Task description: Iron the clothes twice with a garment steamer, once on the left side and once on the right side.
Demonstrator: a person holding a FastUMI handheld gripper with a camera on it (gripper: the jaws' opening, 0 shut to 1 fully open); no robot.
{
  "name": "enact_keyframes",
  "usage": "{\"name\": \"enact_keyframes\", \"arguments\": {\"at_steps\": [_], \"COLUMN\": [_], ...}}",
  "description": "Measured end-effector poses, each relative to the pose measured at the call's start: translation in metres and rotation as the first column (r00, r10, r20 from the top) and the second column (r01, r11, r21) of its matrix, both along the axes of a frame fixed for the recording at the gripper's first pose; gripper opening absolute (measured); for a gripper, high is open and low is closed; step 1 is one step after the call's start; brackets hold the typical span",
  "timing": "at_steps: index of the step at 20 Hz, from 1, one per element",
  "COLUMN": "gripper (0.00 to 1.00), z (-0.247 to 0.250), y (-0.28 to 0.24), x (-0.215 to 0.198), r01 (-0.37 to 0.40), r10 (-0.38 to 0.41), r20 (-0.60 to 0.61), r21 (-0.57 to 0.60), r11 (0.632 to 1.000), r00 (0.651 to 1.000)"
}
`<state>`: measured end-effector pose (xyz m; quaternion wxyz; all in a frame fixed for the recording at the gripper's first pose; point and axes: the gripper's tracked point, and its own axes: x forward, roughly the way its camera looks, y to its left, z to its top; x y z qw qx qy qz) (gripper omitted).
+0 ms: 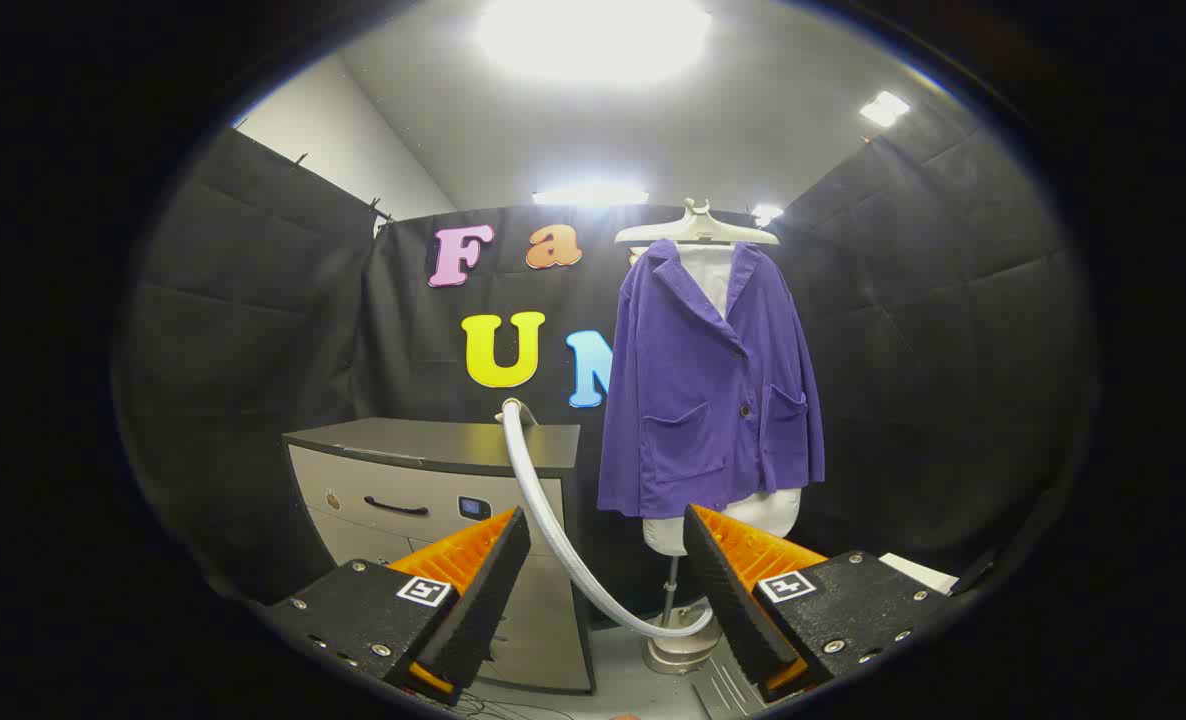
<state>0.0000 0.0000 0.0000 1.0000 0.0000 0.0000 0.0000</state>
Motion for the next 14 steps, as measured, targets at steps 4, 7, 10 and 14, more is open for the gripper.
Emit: {"name": "enact_keyframes", "arguments": {"at_steps": [4,7,10,14], "gripper": [0.95,0.95,0.95,0.95], "z": [0.003,0.005,0.012,0.018], "y": [0.003,0.005,0.007,0.007], "x": [-0.003,-0.006,-0.01,-0.009], "r01": [-0.005,-0.01,-0.021,-0.02], "r10": [0.005,0.01,0.021,0.019], "r20": [0.008,0.016,0.03,0.039], "r21": [-0.005,-0.003,0.009,0.011], "r11": [1.0,1.0,1.0,1.0], "r00": [1.0,1.0,0.999,0.999]}}
